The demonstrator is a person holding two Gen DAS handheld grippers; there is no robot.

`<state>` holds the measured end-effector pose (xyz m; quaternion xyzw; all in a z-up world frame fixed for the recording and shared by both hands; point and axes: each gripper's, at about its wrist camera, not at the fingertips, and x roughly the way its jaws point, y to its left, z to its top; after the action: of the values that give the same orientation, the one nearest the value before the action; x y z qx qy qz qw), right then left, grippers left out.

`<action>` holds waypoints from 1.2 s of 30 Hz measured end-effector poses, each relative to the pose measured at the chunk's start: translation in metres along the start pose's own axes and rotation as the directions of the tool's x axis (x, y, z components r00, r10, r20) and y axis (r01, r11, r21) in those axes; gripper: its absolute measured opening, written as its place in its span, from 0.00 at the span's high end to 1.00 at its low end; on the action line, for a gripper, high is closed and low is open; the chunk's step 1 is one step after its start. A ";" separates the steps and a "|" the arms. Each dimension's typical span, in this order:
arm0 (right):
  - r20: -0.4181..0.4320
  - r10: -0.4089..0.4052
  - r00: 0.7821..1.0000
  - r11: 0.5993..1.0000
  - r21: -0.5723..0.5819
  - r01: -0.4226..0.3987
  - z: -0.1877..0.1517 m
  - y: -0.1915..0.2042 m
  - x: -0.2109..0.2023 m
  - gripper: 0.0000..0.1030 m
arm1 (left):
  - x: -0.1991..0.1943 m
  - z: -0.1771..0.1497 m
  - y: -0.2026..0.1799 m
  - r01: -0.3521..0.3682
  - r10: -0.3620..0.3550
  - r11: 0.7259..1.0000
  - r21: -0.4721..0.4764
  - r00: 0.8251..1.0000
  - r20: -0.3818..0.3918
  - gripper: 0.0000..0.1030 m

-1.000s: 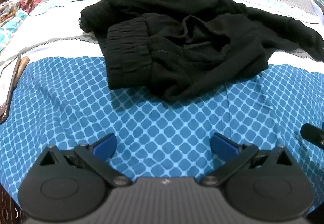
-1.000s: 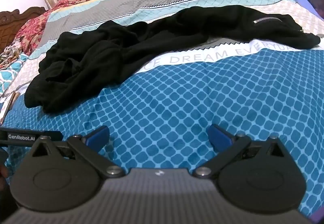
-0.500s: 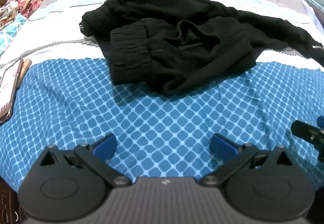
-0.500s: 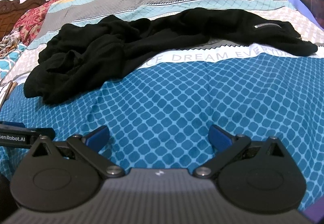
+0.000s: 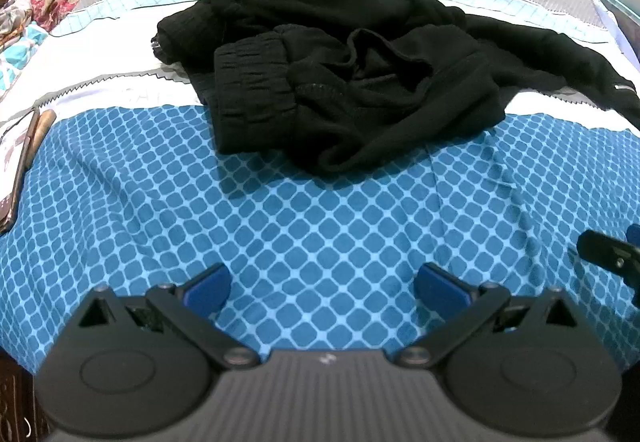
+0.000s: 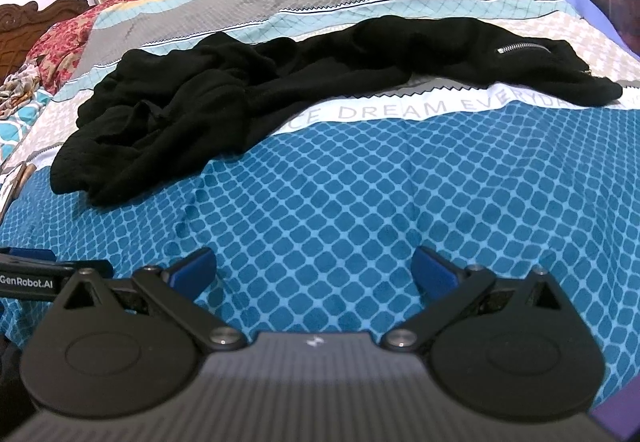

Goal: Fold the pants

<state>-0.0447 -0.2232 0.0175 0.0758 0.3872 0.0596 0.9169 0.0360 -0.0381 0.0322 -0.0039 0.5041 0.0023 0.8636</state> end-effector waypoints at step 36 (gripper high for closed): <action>0.026 0.035 0.999 0.999 -0.026 -0.034 0.000 0.009 -0.017 0.00 | -0.037 -0.091 0.014 -0.035 0.032 0.999 0.024 0.992 0.122 0.00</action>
<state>-0.0569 -0.2175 0.0306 0.0715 0.3730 0.0795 0.9216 -0.0613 -0.0250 0.0200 0.0163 0.4507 0.0104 0.8925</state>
